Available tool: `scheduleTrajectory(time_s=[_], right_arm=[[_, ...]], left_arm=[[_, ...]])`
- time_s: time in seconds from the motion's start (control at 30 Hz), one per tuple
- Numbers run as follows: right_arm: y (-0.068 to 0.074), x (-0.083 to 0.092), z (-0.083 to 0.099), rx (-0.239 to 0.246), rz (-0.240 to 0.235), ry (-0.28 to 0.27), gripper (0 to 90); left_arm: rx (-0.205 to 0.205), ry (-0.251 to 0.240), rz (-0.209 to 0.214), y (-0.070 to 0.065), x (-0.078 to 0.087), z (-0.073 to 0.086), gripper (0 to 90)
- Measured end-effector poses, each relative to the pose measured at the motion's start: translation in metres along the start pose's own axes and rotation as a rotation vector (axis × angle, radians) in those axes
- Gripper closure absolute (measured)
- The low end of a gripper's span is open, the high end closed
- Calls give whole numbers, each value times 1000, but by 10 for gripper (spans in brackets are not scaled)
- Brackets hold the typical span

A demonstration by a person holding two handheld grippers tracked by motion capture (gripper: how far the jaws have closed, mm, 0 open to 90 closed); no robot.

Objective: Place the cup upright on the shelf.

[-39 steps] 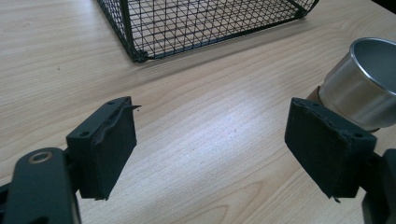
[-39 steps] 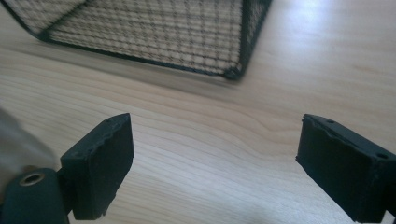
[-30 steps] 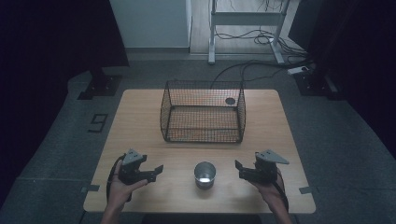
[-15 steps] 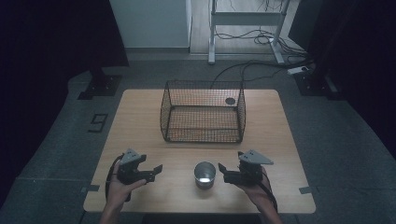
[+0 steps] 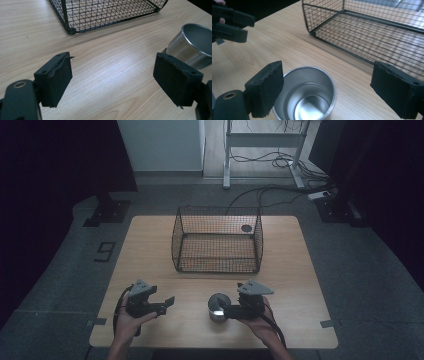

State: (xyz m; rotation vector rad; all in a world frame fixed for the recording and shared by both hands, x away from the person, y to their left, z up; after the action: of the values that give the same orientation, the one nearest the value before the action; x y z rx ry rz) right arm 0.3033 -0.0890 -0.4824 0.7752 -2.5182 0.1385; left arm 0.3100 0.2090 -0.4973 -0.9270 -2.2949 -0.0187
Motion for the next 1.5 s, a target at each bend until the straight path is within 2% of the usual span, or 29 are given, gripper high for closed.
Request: scheduleTrajectory(time_s=[0.13, 0.37, 0.67, 0.93, 1.03, 1.1, 1.33, 1.5], right_arm=[[11, -12, 0, 23, -21, 17, 100], [21, -26, 7, 64, -10, 53, 83], [27, -38, 19, 85, -10, 98, 52], [32, -43, 27, 106, -16, 119, 72], [32, -45, 31, 123, 15, 123, 123], [32, -45, 32, 128, 21, 124, 124], [32, -43, 32, 164, 11, 130, 130], [32, -42, 30, 151, -20, 129, 130]], left_arm=[[4, -8, 0, 1, 1, -1, 158], [3, -11, 5, 0, 1, 0, 158], [1, -19, 7, 0, 3, -1, 158], [-2, -20, 9, 0, 3, -1, 158], [-5, -16, 10, 0, 2, -1, 158], [-6, -14, 13, -1, 2, -1, 158], [-9, -10, 13, -1, 1, 0, 158], [-9, -8, 13, -1, 0, 0, 158]])
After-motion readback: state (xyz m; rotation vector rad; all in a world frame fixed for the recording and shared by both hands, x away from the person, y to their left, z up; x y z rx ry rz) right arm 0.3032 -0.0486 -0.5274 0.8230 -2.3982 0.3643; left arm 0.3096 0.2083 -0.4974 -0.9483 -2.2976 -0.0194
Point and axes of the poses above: each handheld gripper's, and its own axes: x roughly backward along the jaws, z roughly out of its underside, y roughly to its left, the point moved 4 cm from there along -x, roughly forward along the jaws, and after that the axes turned 6 degrees about z, right-handed, at the moved point
